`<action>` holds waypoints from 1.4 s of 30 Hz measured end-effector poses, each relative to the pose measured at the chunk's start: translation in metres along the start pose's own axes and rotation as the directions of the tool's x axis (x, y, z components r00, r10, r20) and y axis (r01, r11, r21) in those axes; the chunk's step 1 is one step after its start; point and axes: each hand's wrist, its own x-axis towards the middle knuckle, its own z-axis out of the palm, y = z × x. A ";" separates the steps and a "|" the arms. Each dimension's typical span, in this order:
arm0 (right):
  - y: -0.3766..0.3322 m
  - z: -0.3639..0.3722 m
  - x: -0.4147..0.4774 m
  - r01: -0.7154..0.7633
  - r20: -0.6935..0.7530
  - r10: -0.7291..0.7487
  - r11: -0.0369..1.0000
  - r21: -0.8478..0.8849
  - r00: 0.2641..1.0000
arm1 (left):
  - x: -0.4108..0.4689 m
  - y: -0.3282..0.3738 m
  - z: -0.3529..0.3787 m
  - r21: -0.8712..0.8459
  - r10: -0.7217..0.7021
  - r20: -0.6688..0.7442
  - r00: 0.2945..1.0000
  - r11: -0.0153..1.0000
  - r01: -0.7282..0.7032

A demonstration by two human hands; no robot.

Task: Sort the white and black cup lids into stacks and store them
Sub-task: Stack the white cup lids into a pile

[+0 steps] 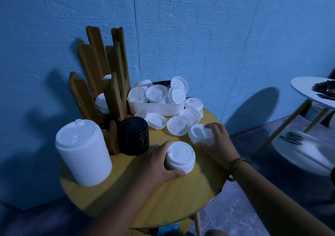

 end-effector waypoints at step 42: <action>-0.083 0.010 -0.065 0.091 0.336 -0.120 0.991 0.100 0.934 | -0.012 0.004 -0.011 0.056 -0.042 0.085 0.995 0.998 0.037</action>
